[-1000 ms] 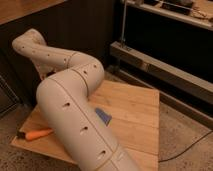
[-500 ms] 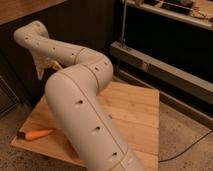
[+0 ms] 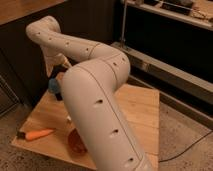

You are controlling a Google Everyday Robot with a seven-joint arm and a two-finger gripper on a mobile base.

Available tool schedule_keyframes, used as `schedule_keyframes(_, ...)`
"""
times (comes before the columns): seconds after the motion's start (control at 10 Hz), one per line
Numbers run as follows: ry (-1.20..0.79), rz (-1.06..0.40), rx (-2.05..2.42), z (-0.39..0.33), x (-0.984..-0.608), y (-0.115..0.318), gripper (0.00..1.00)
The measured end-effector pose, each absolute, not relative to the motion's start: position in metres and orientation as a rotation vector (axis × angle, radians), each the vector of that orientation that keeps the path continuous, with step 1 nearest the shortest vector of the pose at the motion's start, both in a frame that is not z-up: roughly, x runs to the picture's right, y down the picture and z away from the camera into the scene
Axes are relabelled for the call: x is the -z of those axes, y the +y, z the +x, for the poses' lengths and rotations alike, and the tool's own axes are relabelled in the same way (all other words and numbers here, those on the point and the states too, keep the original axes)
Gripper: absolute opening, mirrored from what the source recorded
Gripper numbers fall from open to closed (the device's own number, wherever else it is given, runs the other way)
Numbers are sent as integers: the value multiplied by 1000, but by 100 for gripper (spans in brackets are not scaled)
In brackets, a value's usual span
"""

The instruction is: Place the ceramic cup over the eraser

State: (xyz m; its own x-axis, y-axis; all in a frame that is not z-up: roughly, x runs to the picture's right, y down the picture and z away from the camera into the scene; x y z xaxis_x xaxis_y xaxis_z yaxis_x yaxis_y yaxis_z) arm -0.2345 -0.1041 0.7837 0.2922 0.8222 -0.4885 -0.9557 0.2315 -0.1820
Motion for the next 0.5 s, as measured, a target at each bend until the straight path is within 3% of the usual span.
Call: schedule_keyframes(0.5, 388, -486, -1323, -186, -800, -86, 77)
